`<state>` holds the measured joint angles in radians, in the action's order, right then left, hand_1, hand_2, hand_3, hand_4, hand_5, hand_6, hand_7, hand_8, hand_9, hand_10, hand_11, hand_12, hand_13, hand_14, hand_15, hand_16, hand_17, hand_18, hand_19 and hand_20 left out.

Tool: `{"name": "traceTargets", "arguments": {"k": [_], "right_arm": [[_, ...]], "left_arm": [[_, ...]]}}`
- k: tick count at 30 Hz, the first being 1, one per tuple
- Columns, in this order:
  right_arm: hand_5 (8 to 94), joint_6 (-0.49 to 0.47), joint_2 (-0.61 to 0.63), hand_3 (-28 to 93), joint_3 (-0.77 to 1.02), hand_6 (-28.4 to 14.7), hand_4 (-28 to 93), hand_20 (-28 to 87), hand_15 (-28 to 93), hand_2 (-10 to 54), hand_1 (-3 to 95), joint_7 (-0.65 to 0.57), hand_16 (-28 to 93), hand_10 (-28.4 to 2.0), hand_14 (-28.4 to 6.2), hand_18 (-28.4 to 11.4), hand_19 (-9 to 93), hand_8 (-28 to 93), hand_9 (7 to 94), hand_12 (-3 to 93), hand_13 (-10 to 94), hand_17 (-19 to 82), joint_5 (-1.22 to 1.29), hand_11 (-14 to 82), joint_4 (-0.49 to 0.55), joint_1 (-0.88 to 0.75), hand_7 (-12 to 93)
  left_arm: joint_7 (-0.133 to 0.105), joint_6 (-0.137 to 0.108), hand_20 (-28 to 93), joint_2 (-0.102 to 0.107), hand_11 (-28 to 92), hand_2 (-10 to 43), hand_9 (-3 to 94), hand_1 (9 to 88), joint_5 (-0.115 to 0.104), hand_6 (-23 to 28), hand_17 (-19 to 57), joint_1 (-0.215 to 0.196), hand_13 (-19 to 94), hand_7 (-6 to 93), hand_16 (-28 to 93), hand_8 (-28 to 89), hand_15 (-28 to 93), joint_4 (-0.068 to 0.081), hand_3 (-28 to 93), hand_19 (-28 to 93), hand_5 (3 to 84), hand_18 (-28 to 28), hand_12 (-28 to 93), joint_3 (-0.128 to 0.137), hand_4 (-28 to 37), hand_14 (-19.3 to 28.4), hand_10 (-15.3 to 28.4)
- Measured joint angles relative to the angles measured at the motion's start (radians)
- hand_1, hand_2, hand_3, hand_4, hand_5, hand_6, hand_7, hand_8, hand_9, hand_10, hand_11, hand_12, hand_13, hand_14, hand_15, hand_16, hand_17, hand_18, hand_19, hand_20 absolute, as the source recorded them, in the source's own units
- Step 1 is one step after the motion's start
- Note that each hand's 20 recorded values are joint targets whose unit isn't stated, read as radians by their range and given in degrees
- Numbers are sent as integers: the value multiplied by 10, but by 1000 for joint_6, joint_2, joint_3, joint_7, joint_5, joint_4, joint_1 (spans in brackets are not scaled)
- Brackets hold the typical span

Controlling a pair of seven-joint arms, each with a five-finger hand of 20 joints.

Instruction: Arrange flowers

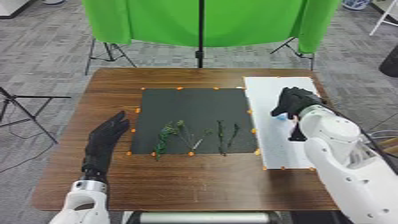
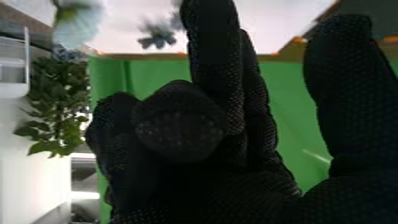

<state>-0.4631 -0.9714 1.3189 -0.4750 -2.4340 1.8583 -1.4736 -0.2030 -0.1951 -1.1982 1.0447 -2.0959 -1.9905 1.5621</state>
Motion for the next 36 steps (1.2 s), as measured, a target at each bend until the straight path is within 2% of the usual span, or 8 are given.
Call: {"name": "traceTargets", "arguments": {"k": [8,12,18,23,25,28,32,36], "right_arm": [[691,30,-53,575,5,-1,-103,570,585,-95,472,14,343,-125,-12,-115,932,-41,882,215,936,662,-74,193,-88,-20,134],[775,115,-71,345,14,-32,0,550,588,-95,687,23,335,-99,-6,-105,932,109,929,340,937,671,-106,86,-110,-38,142],[820,267,-76,390,21,-34,-45,531,605,-95,724,23,312,-96,0,-98,932,118,937,325,937,682,-94,147,-137,-74,163],[822,272,-46,392,16,-34,-45,530,607,-95,726,16,310,-97,2,-97,932,120,937,325,937,685,-34,150,-97,-92,164],[823,268,-15,392,-1,-33,-44,530,607,-95,726,14,309,-96,2,-98,932,121,937,326,937,685,16,149,-53,-93,165],[826,261,46,391,-58,-34,-42,531,608,-95,726,13,309,-95,3,-97,932,122,937,326,937,685,78,151,32,-60,164],[826,255,85,393,-209,-31,-42,534,611,-95,723,47,310,-93,3,-95,932,123,937,326,937,687,120,150,82,103,164],[823,234,27,395,-372,-27,-45,538,615,-95,721,172,310,-89,5,-95,932,123,937,329,937,688,135,146,16,319,165]], "left_arm": [[0,0,182,0,149,-49,428,249,0,50,52,0,334,63,24,-48,91,0,652,35,454,110,116,0,-178,155,134],[0,0,182,-1,149,-50,428,251,0,51,52,0,335,63,25,-47,91,0,651,36,455,110,116,0,-177,155,134],[-2,0,182,-1,149,-50,428,254,-2,51,53,-1,336,64,24,-47,91,0,650,38,455,111,116,3,-177,155,134],[-22,-9,184,4,152,-50,430,255,-6,51,60,-8,342,66,24,-47,93,0,654,42,454,109,117,15,-176,154,135],[-44,-31,184,9,152,-50,426,255,-14,48,62,-13,342,69,23,-48,93,0,654,42,448,107,116,23,-179,152,132],[-107,-104,186,21,150,-37,420,244,-38,44,71,-18,337,71,19,-53,92,1,665,32,438,100,112,34,-197,146,130],[-193,-202,188,30,146,24,419,214,-110,45,76,-22,335,66,14,-57,92,4,683,24,437,96,107,57,-239,141,131],[-208,-220,189,31,143,72,420,179,-175,47,78,-23,333,62,10,-58,92,12,698,23,433,93,101,74,-276,139,134]]}}
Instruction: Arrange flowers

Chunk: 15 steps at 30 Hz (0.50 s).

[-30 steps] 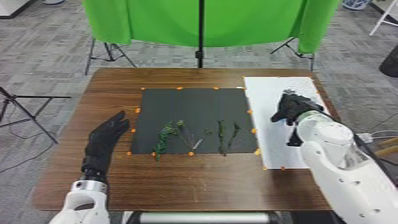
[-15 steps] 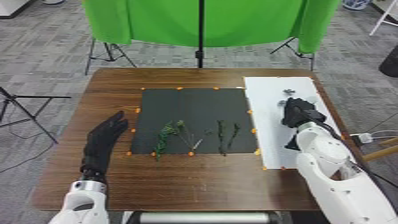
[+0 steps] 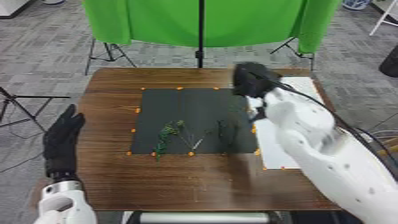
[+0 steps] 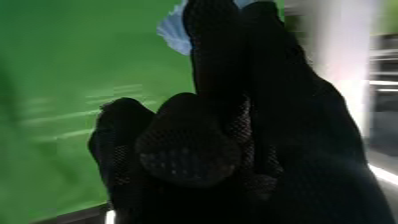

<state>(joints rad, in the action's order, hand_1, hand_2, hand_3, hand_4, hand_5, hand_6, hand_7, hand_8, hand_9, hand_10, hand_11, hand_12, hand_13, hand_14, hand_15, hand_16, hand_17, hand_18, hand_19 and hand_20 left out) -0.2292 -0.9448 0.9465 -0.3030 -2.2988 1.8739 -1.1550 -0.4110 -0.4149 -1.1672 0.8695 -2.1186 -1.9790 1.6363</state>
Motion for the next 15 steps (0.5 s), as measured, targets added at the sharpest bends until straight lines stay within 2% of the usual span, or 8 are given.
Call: {"name": "traceTargets", "arguments": {"k": [4,6,9,15], "right_arm": [[822,-31,-154,406,-92,-24,-53,545,618,-95,714,101,308,-88,5,-95,932,116,937,332,937,689,-19,143,-126,129,170],[819,-39,-239,406,-128,-22,-57,547,620,-95,713,116,309,-87,6,-94,932,115,937,330,937,689,-57,139,-176,154,171],[814,-54,-351,417,-176,-18,-63,549,624,-95,703,131,309,-85,6,-94,932,108,937,330,937,690,-143,135,-226,155,176],[798,-76,-527,436,-202,-2,-76,563,627,-95,665,212,312,-85,4,-96,932,93,937,328,937,691,-256,143,-319,95,175]], "left_arm": [[-12,-5,190,0,143,101,420,158,-42,49,77,3,333,61,9,-58,93,15,699,23,430,93,99,-15,-282,137,134],[-16,-6,190,-1,144,103,420,156,-53,49,77,5,333,61,9,-58,93,21,702,24,429,93,99,-28,-282,137,135],[-17,-6,190,-2,143,100,420,154,-55,51,76,8,333,62,9,-57,94,27,708,24,428,92,99,-44,-282,136,135],[-16,-2,190,-3,147,93,422,162,-53,51,74,15,332,64,10,-57,94,28,708,26,430,93,101,-53,-283,138,135]]}}
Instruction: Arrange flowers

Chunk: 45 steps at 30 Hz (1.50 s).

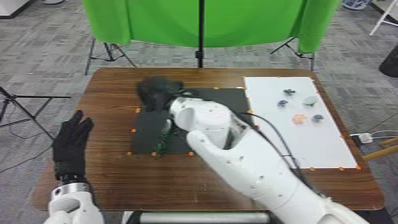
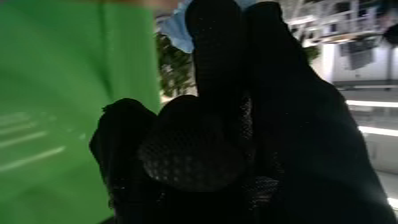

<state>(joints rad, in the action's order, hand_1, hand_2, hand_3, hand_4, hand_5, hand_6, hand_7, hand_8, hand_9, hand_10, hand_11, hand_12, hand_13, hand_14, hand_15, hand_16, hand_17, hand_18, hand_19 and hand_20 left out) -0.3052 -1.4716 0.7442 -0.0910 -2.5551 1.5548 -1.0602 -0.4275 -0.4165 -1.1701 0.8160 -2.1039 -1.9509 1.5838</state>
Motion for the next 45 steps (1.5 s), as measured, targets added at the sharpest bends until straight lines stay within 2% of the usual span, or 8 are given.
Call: {"name": "traceTargets", "arguments": {"k": [7,16,20,23,29,36,40,45], "right_arm": [[737,-48,-76,367,2,5,-49,571,621,-95,617,20,325,-93,2,-99,932,70,919,285,937,687,-123,194,-62,-51,150],[710,-74,-86,470,40,11,-110,576,611,-95,555,57,341,-98,0,-102,932,48,906,265,937,681,-235,215,-99,-67,159],[706,-91,-82,476,42,11,-108,577,607,-95,548,59,345,-99,0,-103,932,43,903,263,937,677,-236,217,-99,-67,156],[697,-97,-62,513,33,12,-124,578,602,-95,522,42,351,-102,-2,-105,932,30,897,240,934,673,-202,228,-78,-64,153],[683,-29,97,568,7,12,-120,578,601,-95,441,-141,352,-118,-26,-128,932,-52,867,234,883,615,138,236,160,-46,146],[674,-13,296,584,299,7,-108,572,601,-95,373,-166,348,-138,-45,-137,932,-80,831,231,856,592,181,216,426,-97,136],[673,-82,433,578,437,7,-104,570,606,-95,368,-230,344,-136,-45,-136,932,-78,846,232,862,600,180,220,441,-142,132],[675,-170,542,577,578,12,-103,576,609,-95,371,-293,339,-128,-43,-134,932,-78,860,235,879,615,174,230,336,-238,136]], "left_arm": [[0,12,188,2,151,62,423,168,3,52,72,14,333,65,11,-57,94,2,707,26,430,94,103,-13,-283,139,134],[5,25,186,2,156,28,423,177,19,52,68,28,334,66,13,-56,94,2,708,27,431,96,107,-24,-283,141,134],[-7,54,185,-1,156,17,422,179,18,52,68,22,335,67,14,-56,94,-3,708,27,431,96,107,-9,-283,140,132],[-21,80,185,-4,156,9,423,180,18,52,67,-11,335,67,14,-56,94,-18,707,27,431,96,108,15,-283,141,132],[-36,94,185,-7,158,3,424,182,28,51,67,-88,337,68,15,-55,95,-41,707,27,433,96,110,47,-282,141,131],[13,71,185,-6,162,-12,428,197,57,49,66,-44,341,71,15,-54,96,-29,704,28,436,97,111,21,-269,145,132],[38,64,184,-6,163,-14,429,203,81,48,66,-7,340,74,15,-55,96,-23,696,28,437,97,111,1,-259,145,132],[45,63,184,-7,162,-17,429,206,94,48,66,4,341,73,16,-54,96,-23,695,28,440,97,111,-5,-254,146,132]]}}
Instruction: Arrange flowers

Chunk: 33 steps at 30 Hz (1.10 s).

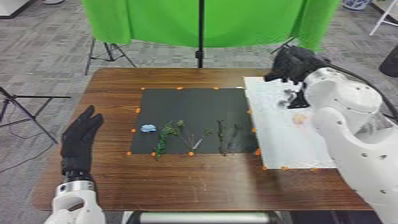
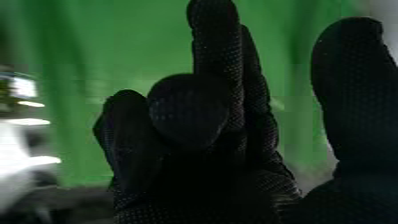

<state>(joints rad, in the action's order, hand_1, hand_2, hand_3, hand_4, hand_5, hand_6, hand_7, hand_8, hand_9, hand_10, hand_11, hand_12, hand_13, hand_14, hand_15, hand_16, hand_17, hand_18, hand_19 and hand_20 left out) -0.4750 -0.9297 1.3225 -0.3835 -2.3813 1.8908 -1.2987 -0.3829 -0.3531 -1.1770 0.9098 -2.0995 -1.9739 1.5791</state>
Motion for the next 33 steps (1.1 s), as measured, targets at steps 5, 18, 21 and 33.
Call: {"name": "traceTargets", "arguments": {"k": [5,18,21,33], "right_arm": [[675,4,6,579,68,16,-104,578,608,-95,371,-4,338,-126,-37,-132,932,-81,865,235,887,624,-69,237,-110,-99,141],[679,45,-77,543,90,7,-106,547,588,-95,518,-23,347,-113,-20,-112,932,-1,874,298,902,638,-140,196,-217,-165,148],[694,85,-88,-21,103,-9,253,520,563,-95,819,-27,357,-98,-10,-93,925,118,897,392,904,639,-144,101,-224,-179,155],[784,206,-109,-157,146,-31,337,494,544,-95,946,-76,354,-102,-8,-71,890,174,904,413,902,649,-36,97,-230,-217,237]], "left_arm": [[1,0,185,-1,162,-20,429,211,0,48,66,-3,341,75,16,-55,96,0,692,29,441,98,111,0,-249,146,132],[3,1,184,-3,163,-29,429,227,1,48,65,-6,343,74,17,-54,96,-1,689,29,441,98,111,-1,-231,146,131],[3,1,183,-4,163,-32,429,230,0,48,66,-7,343,74,17,-55,97,-1,688,29,441,98,111,-1,-226,146,131],[1,0,182,-8,160,-48,425,238,-4,51,68,-12,340,70,17,-54,96,-3,689,27,439,98,111,0,-212,145,131]]}}
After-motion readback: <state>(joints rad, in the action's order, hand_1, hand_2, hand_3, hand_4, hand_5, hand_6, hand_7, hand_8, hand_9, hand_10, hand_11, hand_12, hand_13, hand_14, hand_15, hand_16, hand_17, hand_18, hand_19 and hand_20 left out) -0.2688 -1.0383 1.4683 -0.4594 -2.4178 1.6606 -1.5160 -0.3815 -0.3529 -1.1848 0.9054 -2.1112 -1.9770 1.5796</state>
